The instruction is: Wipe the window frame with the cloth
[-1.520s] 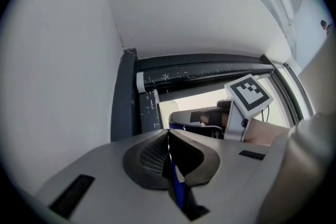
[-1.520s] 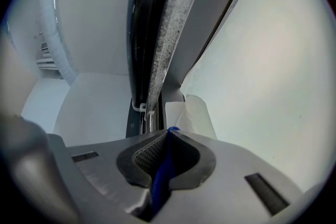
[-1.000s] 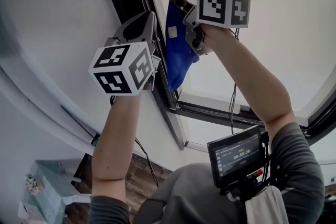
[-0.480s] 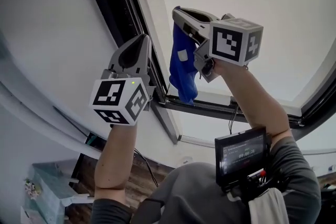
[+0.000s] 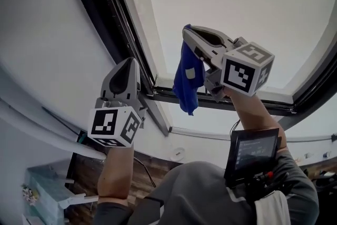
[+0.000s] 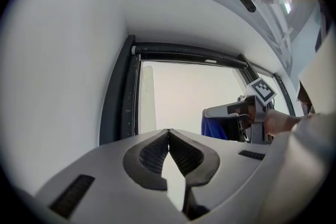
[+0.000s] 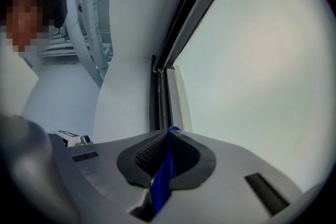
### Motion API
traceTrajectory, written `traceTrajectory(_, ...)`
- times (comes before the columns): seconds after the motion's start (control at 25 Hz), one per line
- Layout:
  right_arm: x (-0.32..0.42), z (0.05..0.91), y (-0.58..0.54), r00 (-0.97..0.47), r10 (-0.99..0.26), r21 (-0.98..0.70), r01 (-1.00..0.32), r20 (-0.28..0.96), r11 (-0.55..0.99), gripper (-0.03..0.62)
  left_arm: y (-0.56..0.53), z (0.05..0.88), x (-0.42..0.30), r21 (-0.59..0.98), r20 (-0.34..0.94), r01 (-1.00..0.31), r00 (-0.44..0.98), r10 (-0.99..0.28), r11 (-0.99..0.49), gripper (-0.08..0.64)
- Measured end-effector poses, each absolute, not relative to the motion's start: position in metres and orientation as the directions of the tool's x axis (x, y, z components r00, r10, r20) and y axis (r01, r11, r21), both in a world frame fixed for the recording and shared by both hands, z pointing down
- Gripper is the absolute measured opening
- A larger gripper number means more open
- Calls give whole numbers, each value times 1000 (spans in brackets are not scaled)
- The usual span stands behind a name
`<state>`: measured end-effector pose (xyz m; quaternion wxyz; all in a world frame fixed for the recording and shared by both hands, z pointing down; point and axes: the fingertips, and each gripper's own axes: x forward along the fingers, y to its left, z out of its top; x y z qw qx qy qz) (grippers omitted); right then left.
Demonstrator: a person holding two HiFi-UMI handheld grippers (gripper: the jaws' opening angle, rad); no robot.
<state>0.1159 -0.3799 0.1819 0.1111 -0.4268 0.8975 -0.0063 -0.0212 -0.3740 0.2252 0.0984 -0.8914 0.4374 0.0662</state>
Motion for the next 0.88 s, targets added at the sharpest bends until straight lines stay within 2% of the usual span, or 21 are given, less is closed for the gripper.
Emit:
traceTrajectory(0.2,133,208,-363,-570,-806,-111,-801,-162,589,23,-368,253,-15,-126,-158,-778,629,-762,-616,9)
traceTrajectory(0.44,153,234,-346,-485,-868,-22,-871,-107,490,23,-354,278,2,-64,-182,-721,688,-702,-690,9)
traceTrajectory(0.88,182,277,-322,-421,-906,-65,-904,-52,424,23,-348,329,21,19,-120,-706,701,-703,-708,9)
